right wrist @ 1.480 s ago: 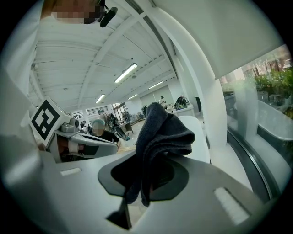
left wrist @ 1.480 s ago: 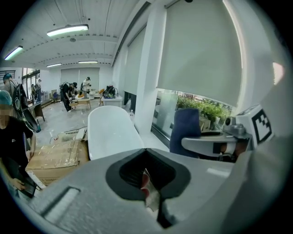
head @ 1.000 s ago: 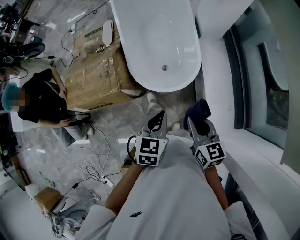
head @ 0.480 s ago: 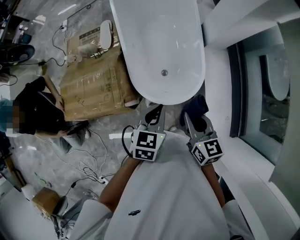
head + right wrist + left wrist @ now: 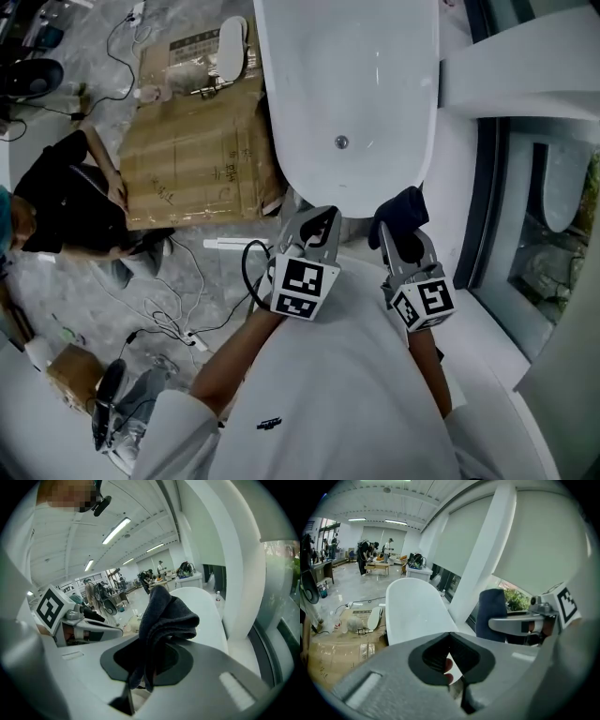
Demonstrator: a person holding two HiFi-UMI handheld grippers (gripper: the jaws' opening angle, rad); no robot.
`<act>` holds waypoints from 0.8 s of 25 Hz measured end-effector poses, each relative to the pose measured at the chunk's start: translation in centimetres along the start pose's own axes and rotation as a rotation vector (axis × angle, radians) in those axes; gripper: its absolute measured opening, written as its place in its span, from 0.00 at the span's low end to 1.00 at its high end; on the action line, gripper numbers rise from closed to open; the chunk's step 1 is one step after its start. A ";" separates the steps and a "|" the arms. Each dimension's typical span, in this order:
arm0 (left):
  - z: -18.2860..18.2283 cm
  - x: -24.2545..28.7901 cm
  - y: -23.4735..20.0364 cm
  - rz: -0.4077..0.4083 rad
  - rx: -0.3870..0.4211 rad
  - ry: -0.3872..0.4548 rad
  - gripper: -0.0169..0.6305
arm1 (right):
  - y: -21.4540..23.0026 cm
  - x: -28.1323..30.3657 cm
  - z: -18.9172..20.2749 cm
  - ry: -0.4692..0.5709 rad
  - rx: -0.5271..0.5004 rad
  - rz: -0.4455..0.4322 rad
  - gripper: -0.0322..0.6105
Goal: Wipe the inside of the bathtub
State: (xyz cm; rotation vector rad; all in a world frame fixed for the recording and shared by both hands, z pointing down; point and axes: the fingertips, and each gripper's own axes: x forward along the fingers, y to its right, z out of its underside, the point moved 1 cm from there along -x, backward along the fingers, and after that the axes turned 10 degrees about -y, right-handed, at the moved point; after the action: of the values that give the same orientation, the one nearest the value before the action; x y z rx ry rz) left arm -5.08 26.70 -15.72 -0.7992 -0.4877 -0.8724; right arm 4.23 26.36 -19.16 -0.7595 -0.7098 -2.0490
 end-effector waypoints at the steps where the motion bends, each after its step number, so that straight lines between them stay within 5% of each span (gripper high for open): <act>1: 0.2 0.3 -0.4 -0.005 -0.008 -0.008 0.03 | 0.0 0.4 -0.2 -0.006 0.000 -0.007 0.14; 7: -1.2 2.3 -1.8 -0.028 -0.062 -0.032 0.02 | 2.3 2.1 -1.3 -0.076 -0.023 -0.017 0.14; 20: -2.8 10.3 -2.0 -0.251 -0.221 -0.077 0.02 | 11.8 7.6 -1.6 -0.205 -0.202 -0.259 0.14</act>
State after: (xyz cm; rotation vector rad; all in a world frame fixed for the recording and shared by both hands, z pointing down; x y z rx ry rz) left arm -0.74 18.70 -9.76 -0.9903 -0.5744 -1.1445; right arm 10.02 15.47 -12.22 -1.0514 -0.7550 -2.3241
